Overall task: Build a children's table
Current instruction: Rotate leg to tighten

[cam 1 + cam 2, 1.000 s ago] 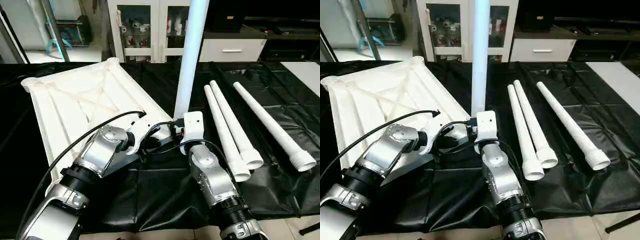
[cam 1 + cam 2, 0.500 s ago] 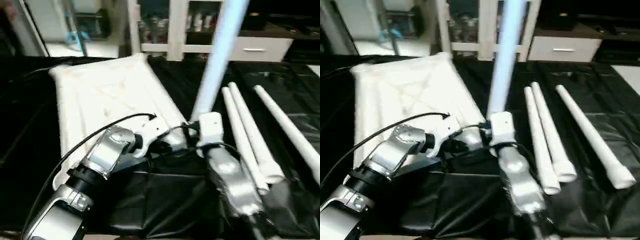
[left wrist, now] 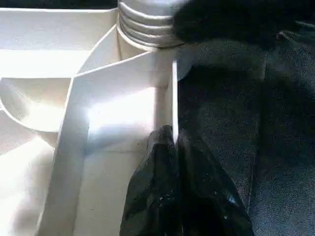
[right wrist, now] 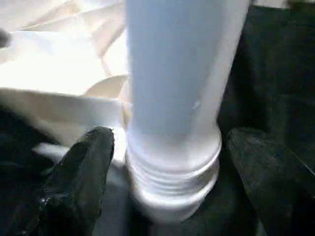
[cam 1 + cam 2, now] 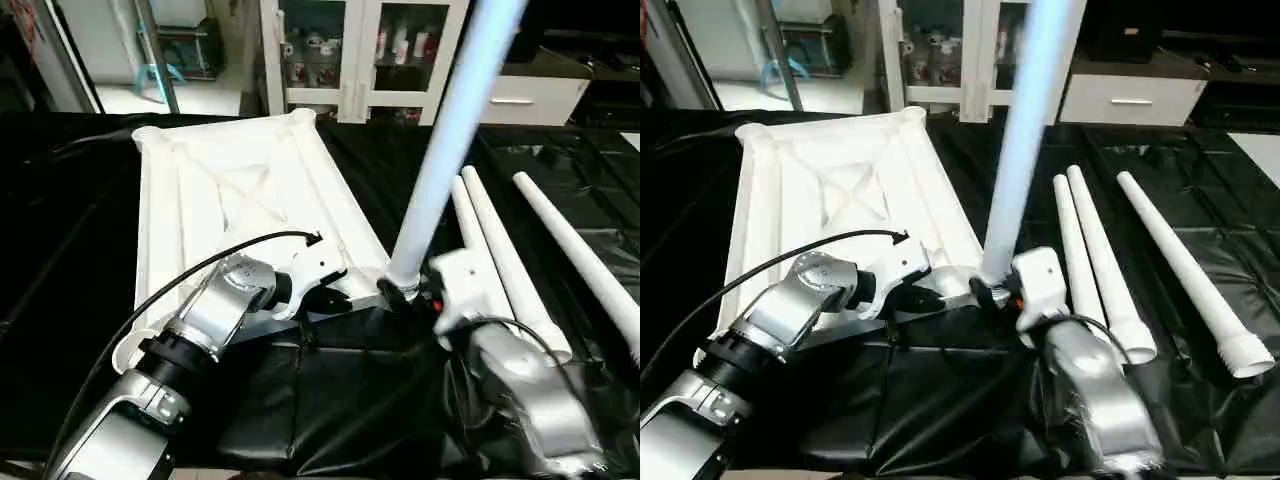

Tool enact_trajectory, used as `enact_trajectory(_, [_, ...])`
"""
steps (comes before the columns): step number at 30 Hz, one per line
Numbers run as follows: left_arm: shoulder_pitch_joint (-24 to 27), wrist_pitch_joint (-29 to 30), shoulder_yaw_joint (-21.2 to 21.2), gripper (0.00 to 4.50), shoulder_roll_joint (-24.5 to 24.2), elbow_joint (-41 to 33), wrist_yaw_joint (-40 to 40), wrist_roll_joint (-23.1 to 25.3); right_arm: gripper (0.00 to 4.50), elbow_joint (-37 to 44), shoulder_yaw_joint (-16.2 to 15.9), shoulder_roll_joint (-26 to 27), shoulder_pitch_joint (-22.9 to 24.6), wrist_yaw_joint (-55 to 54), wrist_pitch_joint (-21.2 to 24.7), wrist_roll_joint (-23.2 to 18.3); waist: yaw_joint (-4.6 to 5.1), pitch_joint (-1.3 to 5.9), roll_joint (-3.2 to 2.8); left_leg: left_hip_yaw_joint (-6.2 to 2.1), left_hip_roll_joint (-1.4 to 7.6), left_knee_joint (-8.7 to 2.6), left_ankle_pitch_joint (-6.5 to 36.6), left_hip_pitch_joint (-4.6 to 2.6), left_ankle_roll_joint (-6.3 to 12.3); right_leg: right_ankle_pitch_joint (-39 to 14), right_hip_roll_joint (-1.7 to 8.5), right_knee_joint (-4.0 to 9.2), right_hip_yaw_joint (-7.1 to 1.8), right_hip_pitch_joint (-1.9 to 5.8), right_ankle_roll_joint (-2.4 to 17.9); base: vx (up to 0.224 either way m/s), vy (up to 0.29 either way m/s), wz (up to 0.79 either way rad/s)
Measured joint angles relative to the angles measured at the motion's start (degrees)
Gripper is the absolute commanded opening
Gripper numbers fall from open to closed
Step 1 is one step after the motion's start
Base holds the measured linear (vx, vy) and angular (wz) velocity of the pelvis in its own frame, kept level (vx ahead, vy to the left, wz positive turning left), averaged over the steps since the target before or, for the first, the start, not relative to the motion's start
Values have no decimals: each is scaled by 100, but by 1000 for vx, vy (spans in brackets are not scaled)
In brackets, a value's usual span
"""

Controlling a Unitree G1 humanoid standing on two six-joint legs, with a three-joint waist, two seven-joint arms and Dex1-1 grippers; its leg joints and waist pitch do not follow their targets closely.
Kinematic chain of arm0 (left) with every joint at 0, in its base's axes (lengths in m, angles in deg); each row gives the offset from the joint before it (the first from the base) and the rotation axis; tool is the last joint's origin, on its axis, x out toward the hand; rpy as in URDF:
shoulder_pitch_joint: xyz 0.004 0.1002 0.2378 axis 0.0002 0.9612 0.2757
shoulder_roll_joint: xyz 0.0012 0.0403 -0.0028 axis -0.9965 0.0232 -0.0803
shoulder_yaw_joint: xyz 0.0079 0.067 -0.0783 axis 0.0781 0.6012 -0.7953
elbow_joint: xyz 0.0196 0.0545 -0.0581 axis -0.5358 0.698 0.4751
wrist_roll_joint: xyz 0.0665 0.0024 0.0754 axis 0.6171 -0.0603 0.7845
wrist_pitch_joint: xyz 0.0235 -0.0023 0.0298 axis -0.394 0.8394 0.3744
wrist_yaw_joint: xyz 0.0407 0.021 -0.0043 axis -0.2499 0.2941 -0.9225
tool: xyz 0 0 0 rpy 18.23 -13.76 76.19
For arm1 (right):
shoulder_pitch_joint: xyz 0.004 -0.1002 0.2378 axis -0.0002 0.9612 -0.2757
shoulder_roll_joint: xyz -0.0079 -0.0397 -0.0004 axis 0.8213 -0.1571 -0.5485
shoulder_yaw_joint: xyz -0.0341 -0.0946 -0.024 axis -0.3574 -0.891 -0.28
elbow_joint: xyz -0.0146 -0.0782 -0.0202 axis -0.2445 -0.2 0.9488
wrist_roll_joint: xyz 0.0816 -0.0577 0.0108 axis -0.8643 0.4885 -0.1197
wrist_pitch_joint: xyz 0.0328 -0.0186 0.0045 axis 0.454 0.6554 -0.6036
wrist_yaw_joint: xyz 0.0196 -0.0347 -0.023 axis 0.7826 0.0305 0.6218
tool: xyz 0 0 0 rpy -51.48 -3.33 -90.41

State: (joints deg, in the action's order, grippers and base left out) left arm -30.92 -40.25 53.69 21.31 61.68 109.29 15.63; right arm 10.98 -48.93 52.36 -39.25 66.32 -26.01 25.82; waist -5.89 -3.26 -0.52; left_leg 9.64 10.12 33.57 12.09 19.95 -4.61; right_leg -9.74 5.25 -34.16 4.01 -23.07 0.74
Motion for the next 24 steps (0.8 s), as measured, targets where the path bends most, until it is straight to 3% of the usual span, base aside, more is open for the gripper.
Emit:
enact_trajectory(10, [-115, -190, -45, 0, 125, 366, -437, 41, 394, 22, 89, -301, 39, 333, -220, -6, 54, 5, 10, 4, -1, 7, -22, 3, 21, 0, 0, 0, -8, 4, -35, 0, 0, 0])
enact_trajectory(17, [-443, -479, -316, 0, 514, 1146, -1465, 169, 394, 46, 100, -336, 208, 430, -233, -82, 113, 5, 10, 3, 1, 7, -23, 11, 22, 21, -3, 5, -6, -8, -57, 0, 0, 0])
enact_trajectory(18, [-476, -507, -364, 44, 551, 1222, -1549, 155, 402, 55, 100, -334, 210, 430, -233, -88, 118, 5, 10, 3, 2, 7, -24, 12, 22, 20, -4, 5, -7, -9, -57, 0, 0, 0])
enact_trajectory(24, [-595, -488, -827, 85, 637, 1270, -1706, -98, 402, 148, 27, -294, 287, 458, -309, -100, 74, 5, 10, 2, 2, 7, -31, 46, 71, 23, -4, 15, -5, -29, -37, 0, 0, 0])
